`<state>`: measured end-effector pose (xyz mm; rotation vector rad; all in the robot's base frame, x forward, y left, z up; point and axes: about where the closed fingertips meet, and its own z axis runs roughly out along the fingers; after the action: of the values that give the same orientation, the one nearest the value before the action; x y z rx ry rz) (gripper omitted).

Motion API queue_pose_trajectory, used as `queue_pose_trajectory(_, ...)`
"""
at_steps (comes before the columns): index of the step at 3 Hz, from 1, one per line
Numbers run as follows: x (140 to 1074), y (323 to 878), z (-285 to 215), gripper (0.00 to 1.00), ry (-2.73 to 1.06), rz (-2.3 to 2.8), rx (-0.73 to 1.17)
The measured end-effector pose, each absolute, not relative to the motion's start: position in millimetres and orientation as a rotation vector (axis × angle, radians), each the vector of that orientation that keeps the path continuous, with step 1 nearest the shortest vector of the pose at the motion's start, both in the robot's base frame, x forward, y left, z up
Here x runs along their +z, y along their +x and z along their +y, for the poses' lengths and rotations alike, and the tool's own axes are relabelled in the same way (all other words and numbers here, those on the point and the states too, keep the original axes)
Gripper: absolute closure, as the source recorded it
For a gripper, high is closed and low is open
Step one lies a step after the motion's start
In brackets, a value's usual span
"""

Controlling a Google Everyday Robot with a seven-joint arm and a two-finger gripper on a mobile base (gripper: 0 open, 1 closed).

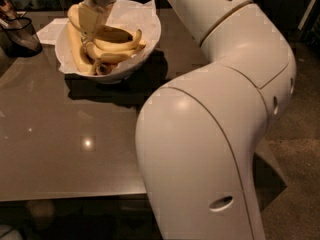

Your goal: Pick banana from white bowl

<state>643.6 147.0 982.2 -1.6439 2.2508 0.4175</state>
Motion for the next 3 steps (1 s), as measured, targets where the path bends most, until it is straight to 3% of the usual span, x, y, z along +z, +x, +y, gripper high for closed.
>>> queue_pose_trajectory(3, 1011, 632, 184, 1.00, -1.767, 2.003, 0.521)
